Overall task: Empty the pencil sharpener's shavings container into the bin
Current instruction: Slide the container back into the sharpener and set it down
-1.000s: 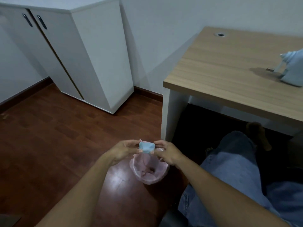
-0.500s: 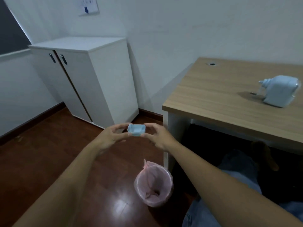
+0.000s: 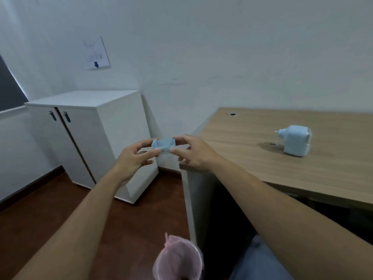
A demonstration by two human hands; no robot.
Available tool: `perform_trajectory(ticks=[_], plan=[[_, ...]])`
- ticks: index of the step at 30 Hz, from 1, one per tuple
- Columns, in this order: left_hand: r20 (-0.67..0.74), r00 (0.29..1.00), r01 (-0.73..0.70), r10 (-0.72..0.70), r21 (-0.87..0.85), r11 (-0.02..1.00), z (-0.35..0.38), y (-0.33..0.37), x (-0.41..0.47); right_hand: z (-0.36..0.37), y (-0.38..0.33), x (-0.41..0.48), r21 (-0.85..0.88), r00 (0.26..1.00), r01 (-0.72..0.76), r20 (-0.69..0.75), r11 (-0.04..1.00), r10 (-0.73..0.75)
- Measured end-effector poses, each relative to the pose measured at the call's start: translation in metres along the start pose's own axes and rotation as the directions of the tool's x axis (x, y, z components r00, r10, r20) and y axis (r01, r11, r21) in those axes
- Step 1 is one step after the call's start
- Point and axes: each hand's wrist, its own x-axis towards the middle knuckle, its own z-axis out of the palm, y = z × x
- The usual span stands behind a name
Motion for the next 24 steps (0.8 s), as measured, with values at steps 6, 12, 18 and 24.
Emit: perform_trajectory(ticks=[6,12,18,24], plan=[[0.091,0.995,-0.03,0.033,-0.034,0.999,0.069,0.016,0.024,-0.086,0.005,-0.02,-0.082,0.993,-0.032,-0.116,0.996,0.022],[0.214,0.977,0.004,-0.001,-0.014,1.0,0.144,0.022,0.049,-0.185,0.019,-0.051,-0.262,0.929,-0.093,-0.369,0.961,-0.011],[0.322,0.946,0.054,-0.031,-0.062,0.997,0.216,0.027,0.06,-0.26,0.065,-0.085,-0.306,0.832,-0.3,-0.547,0.903,0.091],[0.38,0.925,0.012,-0.001,-0.027,1.0,0.272,0.029,0.064,-0.27,0.115,-0.117,-0.013,0.817,-0.398,-0.46,0.917,0.348]])
